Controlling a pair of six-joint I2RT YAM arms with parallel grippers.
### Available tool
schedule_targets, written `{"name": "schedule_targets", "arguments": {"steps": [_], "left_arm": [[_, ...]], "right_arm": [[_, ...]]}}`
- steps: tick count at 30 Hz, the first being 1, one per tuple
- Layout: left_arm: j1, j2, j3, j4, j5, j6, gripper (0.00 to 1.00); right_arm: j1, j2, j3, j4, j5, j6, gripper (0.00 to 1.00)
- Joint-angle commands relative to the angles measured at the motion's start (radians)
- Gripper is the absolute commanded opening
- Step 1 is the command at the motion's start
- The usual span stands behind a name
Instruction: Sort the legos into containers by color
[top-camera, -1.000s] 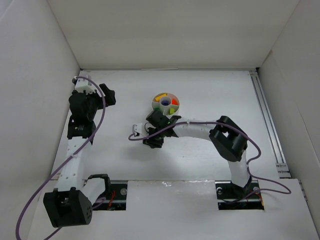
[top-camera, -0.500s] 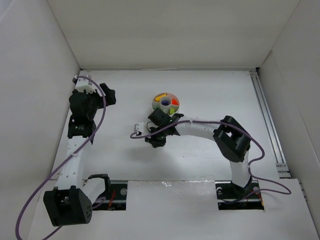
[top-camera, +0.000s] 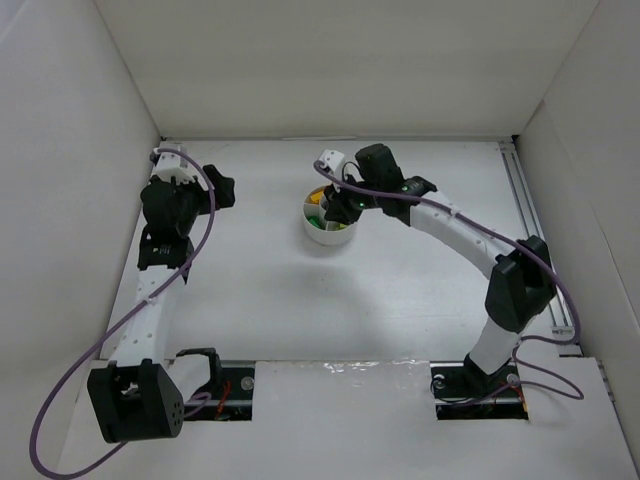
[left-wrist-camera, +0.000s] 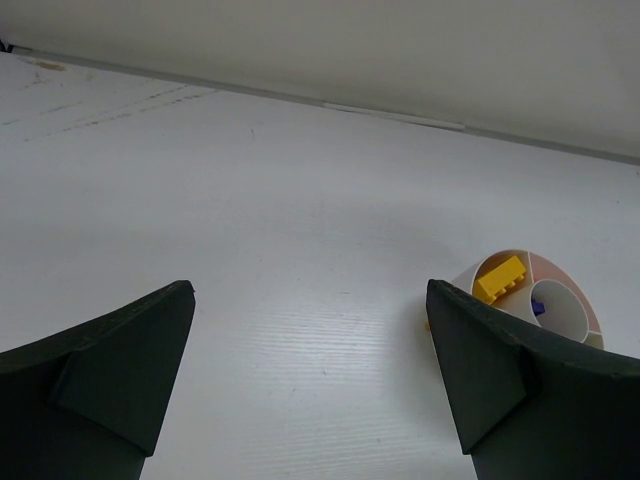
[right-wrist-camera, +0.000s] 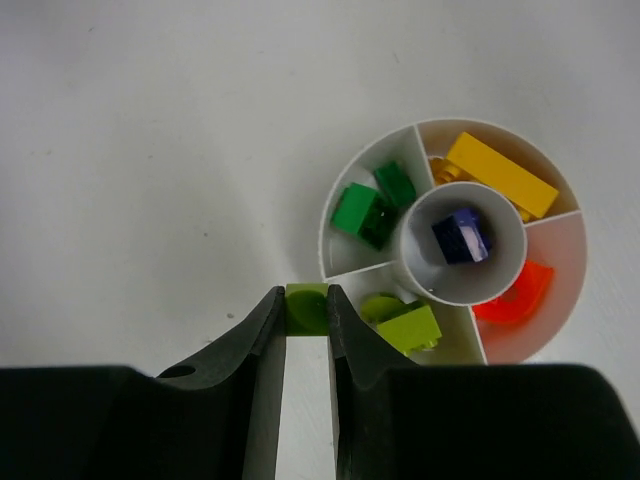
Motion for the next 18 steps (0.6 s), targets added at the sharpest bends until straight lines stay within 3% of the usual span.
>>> {"name": "schedule_targets", "arguments": {"steps": [1,18], "left_arm": [[0.000,0.022,0.020,0.047,0.019,-0.006,1.00],[0.000,0.031,0.022,0.047,0.007,0.003,1.00]], "right_arm": [[-0.034,0.047,0.051,0.059,0.017,0.117,0.14],[-0.074,0.108,0.050,0.069,0.029,0.148,0.12]]}}
